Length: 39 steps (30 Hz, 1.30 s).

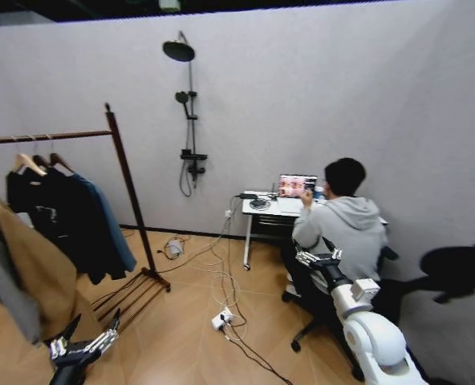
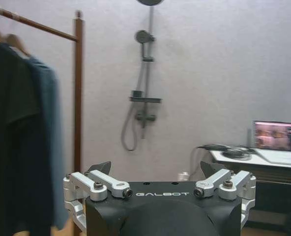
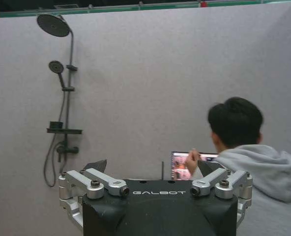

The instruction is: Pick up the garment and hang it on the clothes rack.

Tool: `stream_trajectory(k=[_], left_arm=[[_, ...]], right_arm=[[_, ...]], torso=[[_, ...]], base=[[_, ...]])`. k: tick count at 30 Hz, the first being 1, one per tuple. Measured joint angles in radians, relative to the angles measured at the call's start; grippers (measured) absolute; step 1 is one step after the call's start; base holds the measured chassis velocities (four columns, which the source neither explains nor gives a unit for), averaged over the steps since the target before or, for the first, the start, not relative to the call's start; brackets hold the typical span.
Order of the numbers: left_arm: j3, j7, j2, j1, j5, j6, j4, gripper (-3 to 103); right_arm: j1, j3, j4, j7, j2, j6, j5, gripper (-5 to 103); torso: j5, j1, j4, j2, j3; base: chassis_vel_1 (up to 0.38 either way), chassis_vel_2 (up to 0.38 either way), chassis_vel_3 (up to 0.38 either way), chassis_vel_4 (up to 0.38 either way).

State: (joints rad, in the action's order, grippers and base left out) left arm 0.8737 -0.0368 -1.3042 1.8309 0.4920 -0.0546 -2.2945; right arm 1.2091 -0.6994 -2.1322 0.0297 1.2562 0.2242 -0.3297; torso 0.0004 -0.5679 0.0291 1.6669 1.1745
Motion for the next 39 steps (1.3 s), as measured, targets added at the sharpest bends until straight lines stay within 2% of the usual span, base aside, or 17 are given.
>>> stream_trajectory(k=[2, 7, 12, 27, 39], left_arm=[[0.0, 0.0, 0.0, 0.0, 0.0, 0.0, 0.0, 100], [0.0, 0.0, 0.0, 0.0, 0.0, 0.0, 0.0, 100], [0.0, 0.0, 0.0, 0.0, 0.0, 0.0, 0.0, 100], [0.0, 0.0, 0.0, 0.0, 0.0, 0.0, 0.0, 100], [0.0, 0.001, 0.0, 0.0, 0.0, 0.0, 0.0, 100]], right_arm=[[0.0, 0.006, 0.002, 0.0, 0.002, -0.002, 0.006, 100], [-0.004, 0.015, 0.014, 0.001, 0.004, -0.011, 0.019, 100], [0.002, 0.014, 0.018, 0.004, 0.006, -0.012, 0.022, 100], [-0.009, 0.006, 0.039, 0.012, -0.002, -0.023, 0.019, 100], [-0.017, 0.034, 0.044, 0.019, 0.002, -0.028, 0.018, 100]], torso=[[0.0001, 0.0, 0.0002, 0.0, 0.0], [0.0, -0.002, -0.0017, -0.001, 0.001], [-0.0004, -0.002, -0.0006, -0.001, 0.001], [-0.0006, -0.001, -0.0007, -0.001, 0.0], [-0.0002, -0.001, -0.0012, 0.0, 0.0]], base=[[-0.195, -0.153, -0.161, -0.138], [-0.176, -0.104, -0.003, -0.178], [-0.14, -0.078, -0.096, -0.174], [-0.076, -0.176, -0.157, -0.082], [0.157, -0.185, -0.176, 0.147]])
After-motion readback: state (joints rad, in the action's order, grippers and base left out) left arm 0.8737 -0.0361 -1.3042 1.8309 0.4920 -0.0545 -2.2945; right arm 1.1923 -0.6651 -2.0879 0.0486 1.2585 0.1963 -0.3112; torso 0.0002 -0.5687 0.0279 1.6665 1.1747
